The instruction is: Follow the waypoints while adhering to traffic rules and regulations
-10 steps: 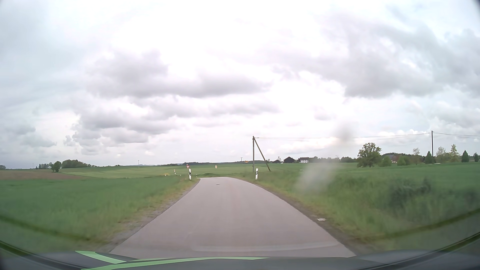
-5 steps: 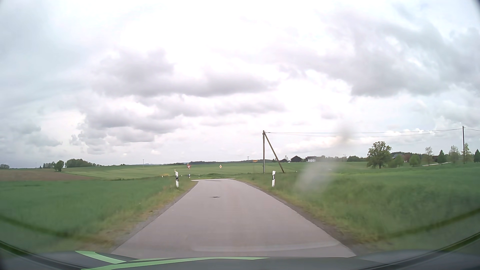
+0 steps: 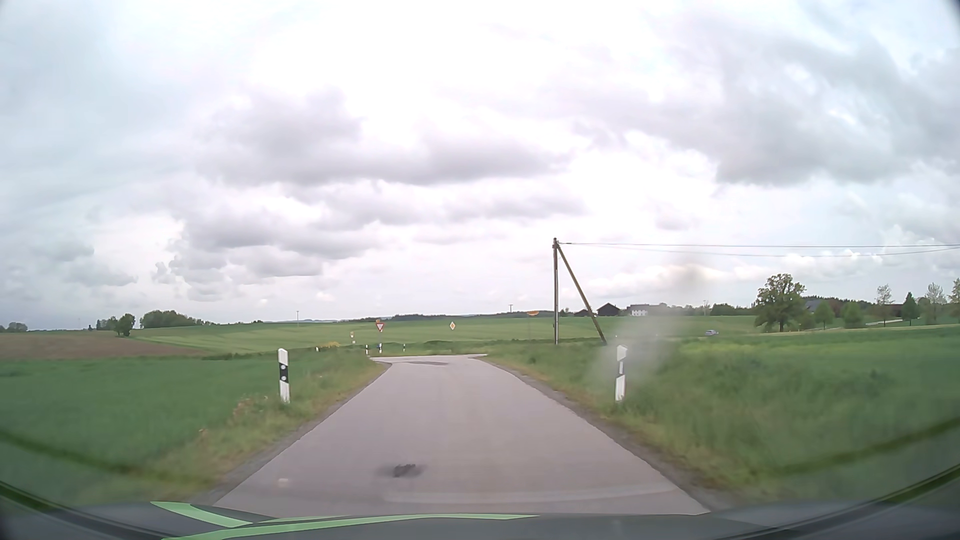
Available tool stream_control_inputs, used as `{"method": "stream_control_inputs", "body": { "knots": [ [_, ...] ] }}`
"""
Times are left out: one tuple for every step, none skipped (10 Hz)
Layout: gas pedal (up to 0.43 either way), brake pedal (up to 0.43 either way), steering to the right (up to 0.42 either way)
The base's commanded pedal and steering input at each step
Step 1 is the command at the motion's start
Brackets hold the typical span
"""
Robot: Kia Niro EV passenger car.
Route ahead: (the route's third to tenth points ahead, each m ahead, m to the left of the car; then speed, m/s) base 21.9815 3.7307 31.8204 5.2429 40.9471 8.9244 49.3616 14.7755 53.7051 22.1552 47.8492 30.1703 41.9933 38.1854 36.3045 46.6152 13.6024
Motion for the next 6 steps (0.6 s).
{"method": "stream_control_inputs", "body": {
  "knots": [
    [0.0, 0.14, -0.02],
    [0.0, 0.152, -0.02],
    [0.0, 0.159, -0.021],
    [0.0, 0.177, -0.021],
    [0.0, 0.183, -0.02],
    [0.0, 0.189, -0.021]
  ]
}}
